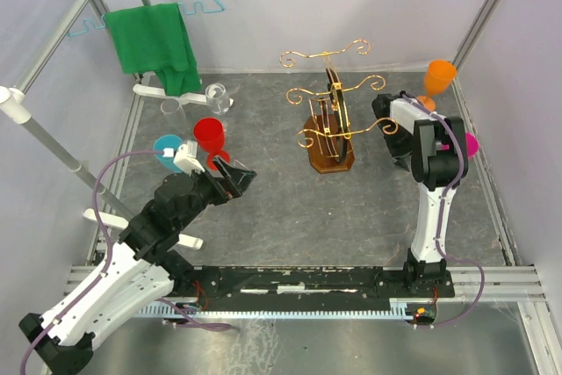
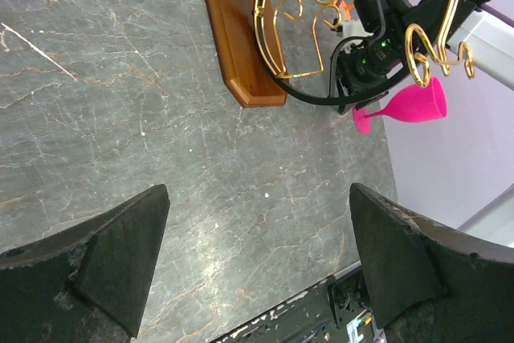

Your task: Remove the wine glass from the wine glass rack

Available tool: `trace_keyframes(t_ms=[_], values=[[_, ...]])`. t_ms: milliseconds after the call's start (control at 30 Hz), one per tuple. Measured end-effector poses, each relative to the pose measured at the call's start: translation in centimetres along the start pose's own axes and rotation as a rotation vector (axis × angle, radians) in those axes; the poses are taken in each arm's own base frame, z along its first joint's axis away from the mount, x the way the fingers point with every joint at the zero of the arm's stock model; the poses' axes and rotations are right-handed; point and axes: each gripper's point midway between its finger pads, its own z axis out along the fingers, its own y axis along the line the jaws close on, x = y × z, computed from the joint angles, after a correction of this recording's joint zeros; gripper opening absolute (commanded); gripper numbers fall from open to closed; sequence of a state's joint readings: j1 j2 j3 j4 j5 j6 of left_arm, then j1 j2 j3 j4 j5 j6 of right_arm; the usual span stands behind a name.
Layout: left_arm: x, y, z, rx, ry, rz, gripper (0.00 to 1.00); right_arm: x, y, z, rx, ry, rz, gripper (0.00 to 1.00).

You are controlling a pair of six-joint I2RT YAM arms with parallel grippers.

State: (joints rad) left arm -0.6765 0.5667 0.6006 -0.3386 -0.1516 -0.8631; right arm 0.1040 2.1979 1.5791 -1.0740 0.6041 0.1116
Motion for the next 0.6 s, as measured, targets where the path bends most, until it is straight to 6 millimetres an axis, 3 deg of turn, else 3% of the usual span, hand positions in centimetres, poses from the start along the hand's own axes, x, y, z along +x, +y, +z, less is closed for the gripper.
trace_keyframes(t_ms=[400, 600], values=[[-0.2, 0.0, -0.5, 0.006, -0.011, -0.002, 0.99, -0.6, 6.4, -3.6, -0.544, -0.031, 0.058, 0.51], [-0.1, 0.3, -0.5, -0.006, -0.007, 0.000, 0.99, -2.1, 7.2, -4.8, -0.728, -0.071, 0.116, 0.55]])
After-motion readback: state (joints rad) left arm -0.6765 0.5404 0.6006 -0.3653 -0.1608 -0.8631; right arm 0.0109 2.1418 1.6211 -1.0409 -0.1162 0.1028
